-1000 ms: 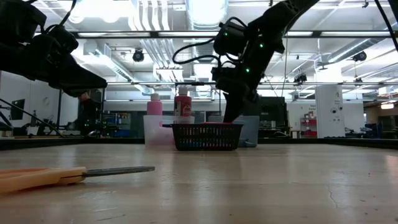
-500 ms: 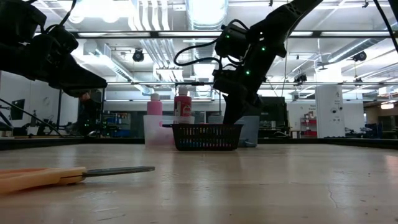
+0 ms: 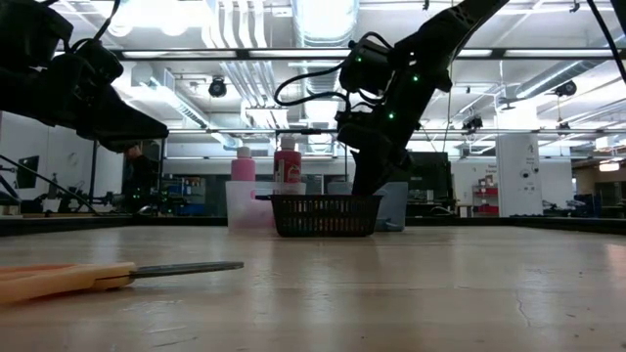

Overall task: Pick & Place Paint Supplies
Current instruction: Put the yellow scissors into the black bin

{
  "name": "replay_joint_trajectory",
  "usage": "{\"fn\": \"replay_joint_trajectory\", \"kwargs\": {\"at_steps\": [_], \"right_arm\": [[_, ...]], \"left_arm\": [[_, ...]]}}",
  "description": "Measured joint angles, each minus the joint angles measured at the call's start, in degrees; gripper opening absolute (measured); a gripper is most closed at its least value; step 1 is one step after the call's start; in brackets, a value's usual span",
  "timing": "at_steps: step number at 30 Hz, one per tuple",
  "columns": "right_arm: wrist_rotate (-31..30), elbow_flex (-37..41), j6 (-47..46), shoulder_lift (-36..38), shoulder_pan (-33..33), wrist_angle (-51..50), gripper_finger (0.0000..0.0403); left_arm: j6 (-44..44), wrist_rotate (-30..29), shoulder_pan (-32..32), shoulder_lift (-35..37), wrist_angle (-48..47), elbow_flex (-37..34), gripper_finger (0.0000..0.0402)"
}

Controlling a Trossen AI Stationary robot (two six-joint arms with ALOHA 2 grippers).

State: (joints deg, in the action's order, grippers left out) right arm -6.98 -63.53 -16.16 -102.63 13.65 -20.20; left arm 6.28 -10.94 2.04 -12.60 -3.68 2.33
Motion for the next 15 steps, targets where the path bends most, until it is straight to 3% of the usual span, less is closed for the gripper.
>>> {"fn": "replay_joint_trajectory", "kwargs": {"at_steps": [7,15], "right_arm": [[0.2,0.4,0.3,2.3,-0.4,4.5,0.0065],[0.1,8.2,3.1,11.9,-0.7,17.3,0.0065]], "left_arm": [[0.0,0.0,0.0,0.0,0.0,0.0,0.0079],[0.0,0.0,0.0,0.0,0.0,0.0,0.0079]]}}
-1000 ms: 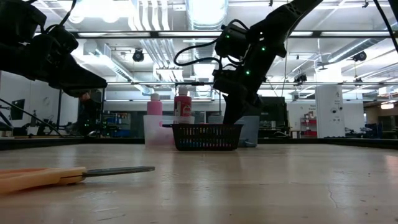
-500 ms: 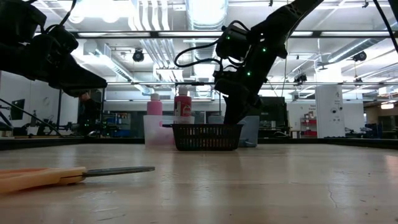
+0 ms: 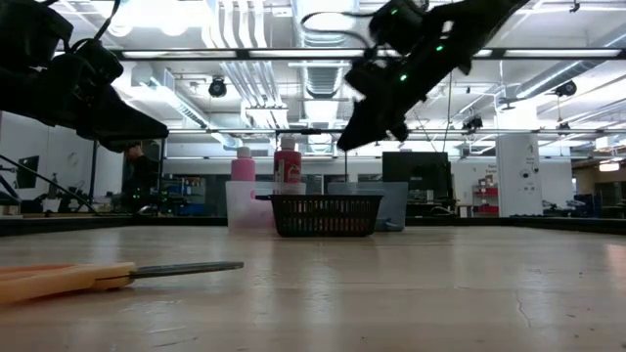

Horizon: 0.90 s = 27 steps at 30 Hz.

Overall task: Pick & Place Paint Supplies
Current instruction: Put the yellow scissors into the black bin

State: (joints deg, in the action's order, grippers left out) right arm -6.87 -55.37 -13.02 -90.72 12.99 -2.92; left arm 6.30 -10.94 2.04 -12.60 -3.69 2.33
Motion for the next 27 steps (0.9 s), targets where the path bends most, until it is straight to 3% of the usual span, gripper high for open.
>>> {"fn": "replay_joint_trajectory", "kwargs": {"at_steps": [6,23,27], "right_arm": [[-0.1,7.7,0.1,11.0,-0.1,2.1,0.0065],[-0.2,32.5,-0.4,50.6,-2.3,7.9,0.0065],[2.1,36.7,-0.5,59.1,-2.3,8.0,0.0065]], "left_arm": [[0.0,0.0,0.0,0.0,0.0,0.0,0.0079],[0.0,0.0,0.0,0.0,0.0,0.0,0.0079],[0.0,0.0,0.0,0.0,0.0,0.0,0.0079]]}}
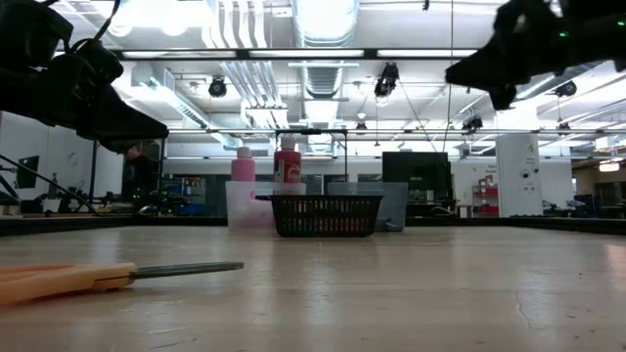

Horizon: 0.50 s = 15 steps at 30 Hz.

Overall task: Pick & Place Paint Supplies
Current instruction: Put the yellow scissors into the black bin

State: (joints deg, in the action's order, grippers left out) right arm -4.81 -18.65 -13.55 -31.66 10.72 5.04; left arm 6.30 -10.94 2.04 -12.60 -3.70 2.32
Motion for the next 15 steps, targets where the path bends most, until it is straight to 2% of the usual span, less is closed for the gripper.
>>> {"fn": "replay_joint_trajectory", "kwargs": {"at_steps": [3,15], "right_arm": [[2.1,2.8,-1.2,5.7,0.0,0.0,0.0065],[3.6,12.7,-3.3,24.9,0.0,-0.1,0.0065]], "left_arm": [[0.0,0.0,0.0,0.0,0.0,0.0,0.0079],[0.0,0.0,0.0,0.0,0.0,0.0,0.0079]]}}
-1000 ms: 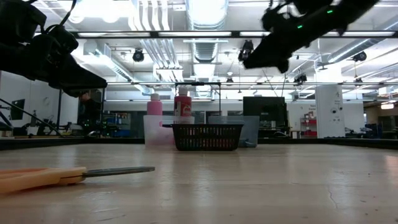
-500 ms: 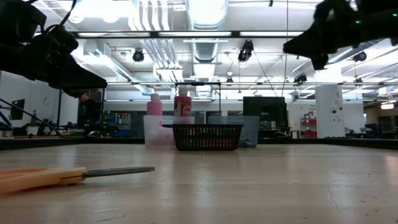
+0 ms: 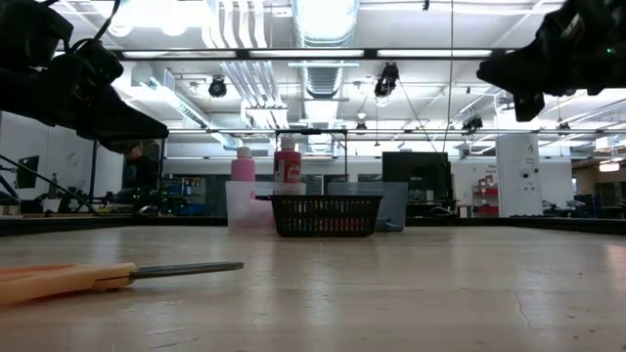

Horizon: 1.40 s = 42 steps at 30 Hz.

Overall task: Pick & Place Paint Supplies
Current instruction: Put the yellow scissors into the black bin

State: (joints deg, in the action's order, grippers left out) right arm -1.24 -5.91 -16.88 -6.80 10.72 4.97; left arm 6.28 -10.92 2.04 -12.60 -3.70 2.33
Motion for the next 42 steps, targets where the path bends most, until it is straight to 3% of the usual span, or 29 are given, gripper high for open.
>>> {"fn": "replay_joint_trajectory", "kwargs": {"at_steps": [5,42], "right_arm": [[0.9,3.8,-0.8,6.8,0.0,0.7,0.0065],[1.4,5.4,-1.6,4.1,0.0,1.3,0.0065]], "left_arm": [[0.0,0.0,0.0,0.0,0.0,0.0,0.0079],[0.0,0.0,0.0,-0.7,0.0,0.0,0.0079]]}}
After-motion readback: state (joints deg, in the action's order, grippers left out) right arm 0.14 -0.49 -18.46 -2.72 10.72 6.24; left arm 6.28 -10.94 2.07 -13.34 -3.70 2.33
